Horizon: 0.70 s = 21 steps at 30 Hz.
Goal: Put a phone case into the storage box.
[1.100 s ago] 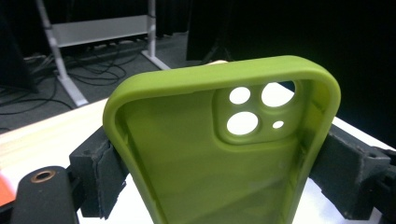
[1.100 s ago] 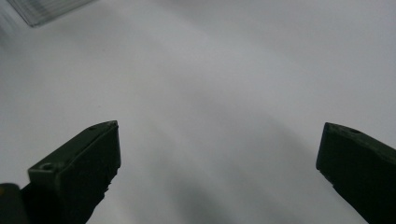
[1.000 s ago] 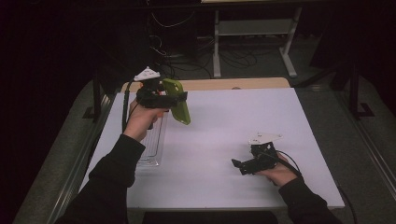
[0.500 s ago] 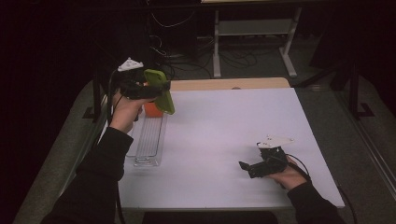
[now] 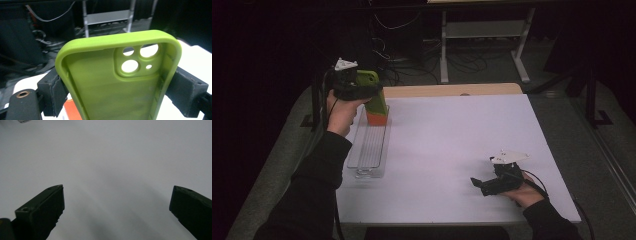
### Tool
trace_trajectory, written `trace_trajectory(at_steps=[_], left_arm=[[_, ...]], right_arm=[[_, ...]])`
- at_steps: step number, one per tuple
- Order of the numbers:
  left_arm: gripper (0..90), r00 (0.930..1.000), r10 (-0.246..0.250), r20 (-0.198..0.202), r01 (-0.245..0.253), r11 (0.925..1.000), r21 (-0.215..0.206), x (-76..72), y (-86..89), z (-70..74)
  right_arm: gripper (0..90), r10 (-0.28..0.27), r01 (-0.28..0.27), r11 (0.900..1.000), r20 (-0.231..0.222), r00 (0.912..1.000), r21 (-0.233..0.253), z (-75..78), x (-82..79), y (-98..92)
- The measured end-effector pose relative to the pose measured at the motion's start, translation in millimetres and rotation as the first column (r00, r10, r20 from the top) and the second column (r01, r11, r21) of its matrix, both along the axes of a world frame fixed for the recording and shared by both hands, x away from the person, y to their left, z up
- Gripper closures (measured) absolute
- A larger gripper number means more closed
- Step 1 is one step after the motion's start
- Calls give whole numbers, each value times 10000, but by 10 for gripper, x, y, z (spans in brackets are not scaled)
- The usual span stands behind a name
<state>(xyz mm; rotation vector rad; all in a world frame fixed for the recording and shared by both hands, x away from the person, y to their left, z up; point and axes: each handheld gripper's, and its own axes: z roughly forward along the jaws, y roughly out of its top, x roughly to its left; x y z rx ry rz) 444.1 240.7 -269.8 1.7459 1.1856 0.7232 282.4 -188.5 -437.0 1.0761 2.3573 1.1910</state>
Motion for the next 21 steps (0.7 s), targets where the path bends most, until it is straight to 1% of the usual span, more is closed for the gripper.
trace_trajectory(at_steps=[1,3,5,7,8,9,10,11,12,13,15,16,17,19,21], left_arm=[[137,9998,197,2,-197,9998,84,18,-8,-15],[137,9991,433,-23,-433,9987,258,55,-25,-48],[137,9976,696,-32,-693,9961,537,94,-52,-90],[136,9959,888,-172,-872,9930,802,138,-60,-137],[136,9949,984,-220,-964,9923,783,159,-62,-161],[136,9932,1153,-187,-1137,9908,729,178,-72,-187],[136,9910,1328,-189,-1310,9884,765,193,-84,-212],[136,9891,1452,-235,-1425,9855,924,207,-85,-234],[136,9851,1704,-232,-1678,9820,872,221,-97,-261],[136,9835,1790,-270,-1751,9785,1086,230,-85,-278],[136,9777,2062,-407,-2013,9742,1016,254,-91,-331],[136,9743,2207,-448,-2148,9705,1097,266,-93,-357],[136,9721,2302,-461,-2238,9679,1144,278,-92,-383],[136,9675,2461,-586,-2394,9655,1020,303,-93,-437],[136,9646,2556,-646,-2476,9624,1113,322,-88,-486]], right_arm=[[0,-5,5,10000,-5,10000,-2,1,-1,1],[0,-37,37,10000,-8,10000,-25,2,-2,0],[0,-34,34,10000,44,10000,-69,5,-1,-7],[0,-55,55,10000,57,10000,-61,9,-2,-12],[0,-51,52,10000,72,10000,-57,10,-2,-14],[0,-58,58,10000,85,9999,-63,11,-2,-16],[0,-45,45,10000,82,10000,-54,13,-2,-18],[0,-48,48,10000,87,10000,-26,16,-3,-17],[0,-35,35,10000,134,9999,-24,19,-1,-20],[0,-46,46,10000,144,9999,-20,21,-1,-19],[0,-47,47,10000,134,9999,-26,22,-6,-18],[0,-56,57,10000,119,9999,-32,22,-8,-17],[0,-53,53,10000,124,9999,-41,22,-9,-17],[0,-76,76,10000,120,9999,-55,24,-12,-14],[0,-80,81,10000,122,9999,-49,29,-15,-14]])
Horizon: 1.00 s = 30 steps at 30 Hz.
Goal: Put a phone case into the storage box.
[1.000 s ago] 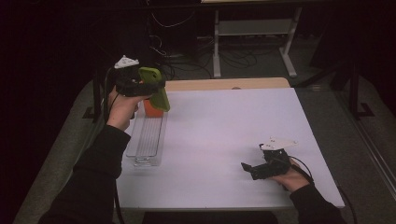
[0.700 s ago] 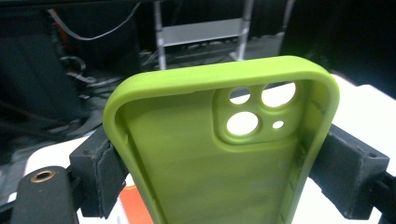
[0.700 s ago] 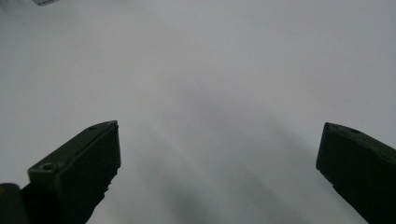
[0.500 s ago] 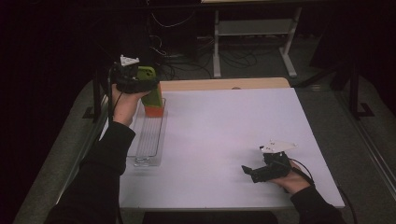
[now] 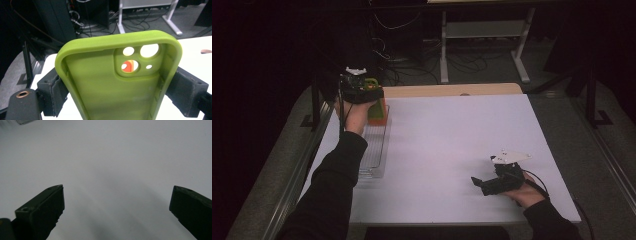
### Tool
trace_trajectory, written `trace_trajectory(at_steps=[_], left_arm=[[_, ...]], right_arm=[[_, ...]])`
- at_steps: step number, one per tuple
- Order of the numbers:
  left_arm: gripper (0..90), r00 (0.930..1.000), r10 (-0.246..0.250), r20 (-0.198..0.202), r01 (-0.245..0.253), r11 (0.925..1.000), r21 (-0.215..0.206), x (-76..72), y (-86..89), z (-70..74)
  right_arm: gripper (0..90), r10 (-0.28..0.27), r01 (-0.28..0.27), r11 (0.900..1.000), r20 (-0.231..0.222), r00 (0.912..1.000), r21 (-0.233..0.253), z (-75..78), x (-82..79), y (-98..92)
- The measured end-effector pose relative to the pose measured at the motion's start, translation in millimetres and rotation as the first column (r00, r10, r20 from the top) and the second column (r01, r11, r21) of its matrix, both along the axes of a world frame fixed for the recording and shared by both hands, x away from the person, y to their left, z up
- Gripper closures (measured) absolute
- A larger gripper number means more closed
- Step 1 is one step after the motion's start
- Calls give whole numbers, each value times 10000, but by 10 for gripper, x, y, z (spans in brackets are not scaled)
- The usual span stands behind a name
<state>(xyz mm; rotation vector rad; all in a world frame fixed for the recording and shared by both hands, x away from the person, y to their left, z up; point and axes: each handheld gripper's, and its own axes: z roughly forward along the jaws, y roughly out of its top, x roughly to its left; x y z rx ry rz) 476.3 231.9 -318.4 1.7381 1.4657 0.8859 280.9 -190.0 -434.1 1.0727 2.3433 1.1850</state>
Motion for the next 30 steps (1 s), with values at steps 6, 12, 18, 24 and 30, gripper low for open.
trace_trajectory(at_steps=[6,12,18,24,30], left_arm=[[135,9991,290,-299,-300,9990,-340,60,-28,-172],[135,9975,430,-568,-421,9990,162,95,-39,-298],[133,9959,476,-769,-443,9980,446,119,-15,-390],[131,9952,520,-830,-473,9972,583,142,-40,-482],[129,9964,378,-760,-318,9964,788,166,-33,-522]], right_arm=[[0,20,-20,10000,71,10000,-6,7,0,0],[0,43,-42,10000,87,10000,-17,6,-4,-3],[0,8,-8,10000,100,9999,19,8,-10,-9],[0,2,-2,10000,57,10000,-7,9,-14,-6],[0,-15,15,10000,129,9999,-36,9,-14,-14]])
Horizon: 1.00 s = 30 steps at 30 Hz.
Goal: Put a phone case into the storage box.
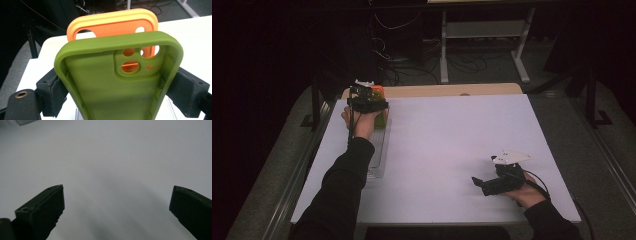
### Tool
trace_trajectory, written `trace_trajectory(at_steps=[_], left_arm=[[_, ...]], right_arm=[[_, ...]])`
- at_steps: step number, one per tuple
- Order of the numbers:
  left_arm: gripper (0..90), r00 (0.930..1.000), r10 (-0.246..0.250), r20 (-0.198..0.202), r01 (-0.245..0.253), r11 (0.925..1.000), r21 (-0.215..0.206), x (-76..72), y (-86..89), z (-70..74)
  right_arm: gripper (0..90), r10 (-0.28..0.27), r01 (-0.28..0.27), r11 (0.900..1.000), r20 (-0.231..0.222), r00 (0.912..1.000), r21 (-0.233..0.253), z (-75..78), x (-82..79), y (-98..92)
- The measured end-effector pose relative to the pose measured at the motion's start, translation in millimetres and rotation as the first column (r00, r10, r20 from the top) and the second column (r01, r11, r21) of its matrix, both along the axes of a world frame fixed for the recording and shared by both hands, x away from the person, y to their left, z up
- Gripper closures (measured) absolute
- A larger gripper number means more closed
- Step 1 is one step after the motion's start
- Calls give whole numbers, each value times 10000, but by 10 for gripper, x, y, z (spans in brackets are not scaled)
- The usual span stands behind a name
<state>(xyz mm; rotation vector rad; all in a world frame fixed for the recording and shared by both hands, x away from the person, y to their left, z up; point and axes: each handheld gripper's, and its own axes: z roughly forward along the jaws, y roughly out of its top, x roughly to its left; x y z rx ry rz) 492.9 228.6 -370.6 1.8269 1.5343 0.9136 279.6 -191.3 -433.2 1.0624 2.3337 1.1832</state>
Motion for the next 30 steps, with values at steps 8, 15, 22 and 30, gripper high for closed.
trace_trajectory(at_steps=[8,15,22,30], left_arm=[[107,9998,161,103,-159,9996,-241,21,5,-29],[27,10000,27,79,-25,9994,-341,21,34,-19],[10,9994,-334,100,338,9985,-435,-13,68,37],[5,9900,-1405,-126,1389,9867,-846,-125,207,180]], right_arm=[[0,16,-16,10000,22,10000,4,-2,-3,-3],[0,-23,23,10000,-39,10000,22,1,-7,1],[0,-7,7,10000,46,10000,-4,1,0,-4],[0,-73,73,10000,-50,10000,48,7,-6,-9]])
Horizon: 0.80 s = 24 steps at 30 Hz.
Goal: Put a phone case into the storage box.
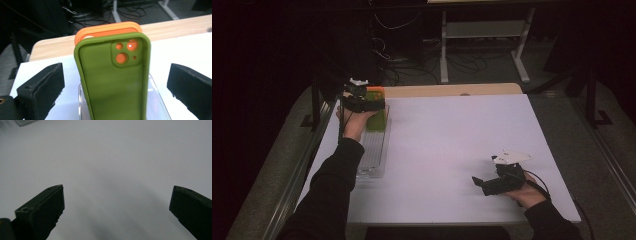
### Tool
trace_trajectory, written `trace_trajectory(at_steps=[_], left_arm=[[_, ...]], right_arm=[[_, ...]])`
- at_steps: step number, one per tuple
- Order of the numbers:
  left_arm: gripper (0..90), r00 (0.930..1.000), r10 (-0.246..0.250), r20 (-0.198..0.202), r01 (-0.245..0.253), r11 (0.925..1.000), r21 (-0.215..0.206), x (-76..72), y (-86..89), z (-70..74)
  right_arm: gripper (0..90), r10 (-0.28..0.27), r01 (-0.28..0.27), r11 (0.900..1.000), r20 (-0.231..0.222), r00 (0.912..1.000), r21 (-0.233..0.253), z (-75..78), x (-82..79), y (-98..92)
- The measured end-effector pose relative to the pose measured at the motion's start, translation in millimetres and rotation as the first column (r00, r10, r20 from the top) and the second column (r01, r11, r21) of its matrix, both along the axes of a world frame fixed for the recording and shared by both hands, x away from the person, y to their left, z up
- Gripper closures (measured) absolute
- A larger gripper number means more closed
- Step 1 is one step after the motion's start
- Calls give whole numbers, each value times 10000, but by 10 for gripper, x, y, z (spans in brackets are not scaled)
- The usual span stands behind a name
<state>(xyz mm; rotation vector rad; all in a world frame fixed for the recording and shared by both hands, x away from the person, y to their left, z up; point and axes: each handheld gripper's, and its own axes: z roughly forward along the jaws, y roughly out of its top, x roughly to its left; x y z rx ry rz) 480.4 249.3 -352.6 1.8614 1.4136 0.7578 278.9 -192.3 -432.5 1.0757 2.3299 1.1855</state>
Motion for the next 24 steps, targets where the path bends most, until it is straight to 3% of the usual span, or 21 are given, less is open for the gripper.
trace_trajectory(at_steps=[2,6,11,18,24], left_arm=[[5,9989,-457,-51,455,9983,-357,-37,26,24],[3,9916,-1274,-211,1263,9909,-464,-123,79,64],[0,9786,-2058,-84,2050,9771,-577,-244,145,136],[0,9552,-2960,25,2950,9513,-898,-414,148,205],[0,9311,-3641,216,3643,9256,-1027,-554,94,257]], right_arm=[[0,-21,21,10000,-10,10000,10,1,0,-1],[0,-2,3,10000,102,9999,-26,2,6,-4],[0,-40,40,10000,-21,10000,19,2,6,-2],[0,-14,13,10000,86,10000,15,9,13,-14],[0,-9,9,10000,76,10000,74,16,9,-22]])
